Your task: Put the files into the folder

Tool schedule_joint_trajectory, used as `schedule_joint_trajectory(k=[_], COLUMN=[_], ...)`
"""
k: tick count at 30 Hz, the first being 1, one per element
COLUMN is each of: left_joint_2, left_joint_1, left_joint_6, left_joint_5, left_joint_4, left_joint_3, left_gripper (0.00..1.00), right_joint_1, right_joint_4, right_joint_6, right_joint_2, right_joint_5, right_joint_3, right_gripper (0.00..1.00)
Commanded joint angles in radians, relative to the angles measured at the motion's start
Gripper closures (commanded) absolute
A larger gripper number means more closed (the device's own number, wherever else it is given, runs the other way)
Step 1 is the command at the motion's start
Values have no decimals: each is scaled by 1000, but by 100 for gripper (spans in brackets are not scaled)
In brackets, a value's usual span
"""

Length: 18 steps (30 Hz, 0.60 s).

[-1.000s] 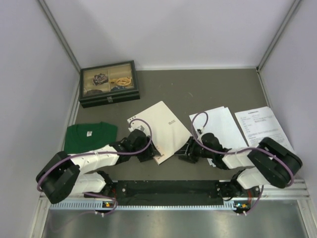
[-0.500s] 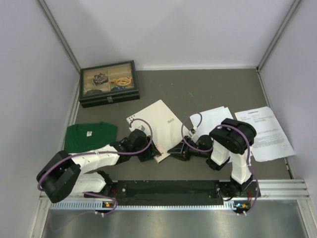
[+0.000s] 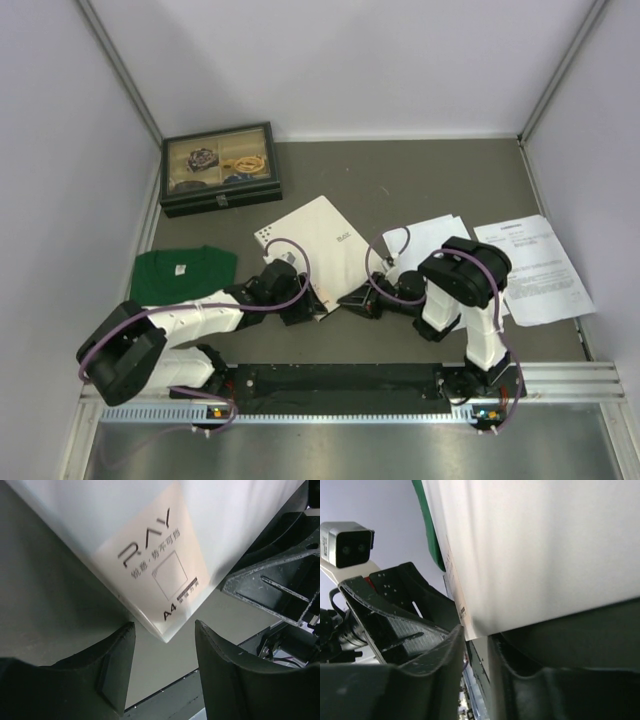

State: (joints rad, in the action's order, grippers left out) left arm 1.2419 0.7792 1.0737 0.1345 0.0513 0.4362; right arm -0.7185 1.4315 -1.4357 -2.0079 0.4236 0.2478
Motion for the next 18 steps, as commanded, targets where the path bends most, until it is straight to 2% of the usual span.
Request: schedule_joint_trajectory(k=[1, 2, 3, 4, 9, 12, 13, 18], left_joint_2=[14, 7, 2, -4, -74, -131, -142, -160], left_joint_1=[3, 3, 5, 3, 3, 3, 3, -7], left_joint_6=[-26, -27, -29, -37, -78, -106, -118, -155], left_joint_5=[-27, -30, -35, -41, -127, -185, -197, -260], left_joint_4=[30, 32, 41, 51, 163, 260, 277, 400], left_joint_3=[2, 3, 6, 7, 59, 122, 142, 319], left_gripper=[43, 43, 43, 42, 39, 36, 36, 31], right_joint_1=[-2, -2, -1, -2, -1, -18, -33, -111], right_joint_4=[146, 130, 103, 90, -14, -139, -249, -581], right_joint_6=[-8, 17, 29, 43, 153, 257, 293, 553], right_joint_2=[-8, 3, 15, 29, 136, 219, 248, 408], right_joint_5=[-89, -92, -98, -92, -80, -94, -104, -234], right_joint_3=[10, 13, 15, 21, 34, 47, 53, 135], right_gripper=[79, 83, 95, 100, 100, 100, 100, 100])
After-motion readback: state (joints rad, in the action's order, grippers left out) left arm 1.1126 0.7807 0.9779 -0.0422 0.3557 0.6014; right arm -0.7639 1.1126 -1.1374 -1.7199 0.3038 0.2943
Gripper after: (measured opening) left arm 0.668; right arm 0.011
